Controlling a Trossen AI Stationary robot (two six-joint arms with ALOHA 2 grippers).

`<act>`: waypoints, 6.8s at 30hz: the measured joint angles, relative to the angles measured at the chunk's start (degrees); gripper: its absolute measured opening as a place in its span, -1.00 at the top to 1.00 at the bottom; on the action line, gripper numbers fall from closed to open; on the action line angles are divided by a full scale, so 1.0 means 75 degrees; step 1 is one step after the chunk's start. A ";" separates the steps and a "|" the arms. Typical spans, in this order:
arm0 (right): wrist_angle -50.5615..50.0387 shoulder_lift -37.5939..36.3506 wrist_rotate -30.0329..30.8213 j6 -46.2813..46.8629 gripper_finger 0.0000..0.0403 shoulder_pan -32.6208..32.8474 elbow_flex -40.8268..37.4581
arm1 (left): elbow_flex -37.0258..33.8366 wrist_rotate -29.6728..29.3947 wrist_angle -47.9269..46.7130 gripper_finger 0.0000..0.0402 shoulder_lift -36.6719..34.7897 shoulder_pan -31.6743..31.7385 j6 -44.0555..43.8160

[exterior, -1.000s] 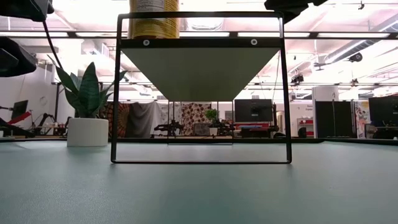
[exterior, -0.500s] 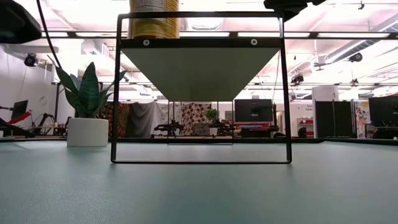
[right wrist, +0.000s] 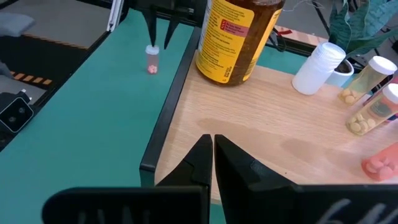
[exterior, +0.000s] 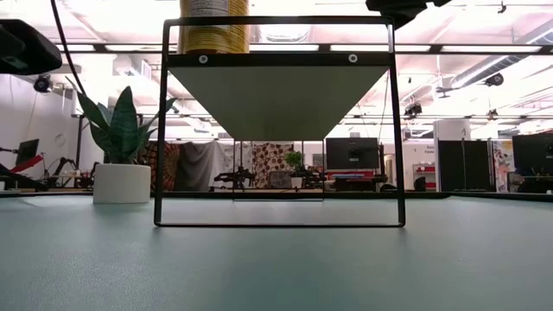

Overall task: Pick and place medicine bottles onto shelf by color
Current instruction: Put the yellow pill bottle on the shelf

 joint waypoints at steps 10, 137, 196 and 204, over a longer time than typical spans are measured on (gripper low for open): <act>0.0020 0.0006 0.0000 0.0012 0.96 0.0000 0.0000 | -0.0277 -0.0020 0.0349 0.80 -0.0015 -0.0006 -0.0047; 0.1595 0.9234 0.3799 0.1567 -0.02 0.2123 0.8518 | -0.2343 -0.3530 0.7121 0.63 0.0099 -0.1731 0.4947; 0.1492 0.9637 0.4127 0.0694 0.49 0.2049 0.9011 | -0.2171 -0.4261 0.7999 0.21 0.0072 -0.1434 0.5575; 0.1470 0.9637 0.4124 0.0811 0.52 0.2200 0.9011 | -0.2171 -0.4240 0.7434 0.12 -0.0084 -0.1632 0.5547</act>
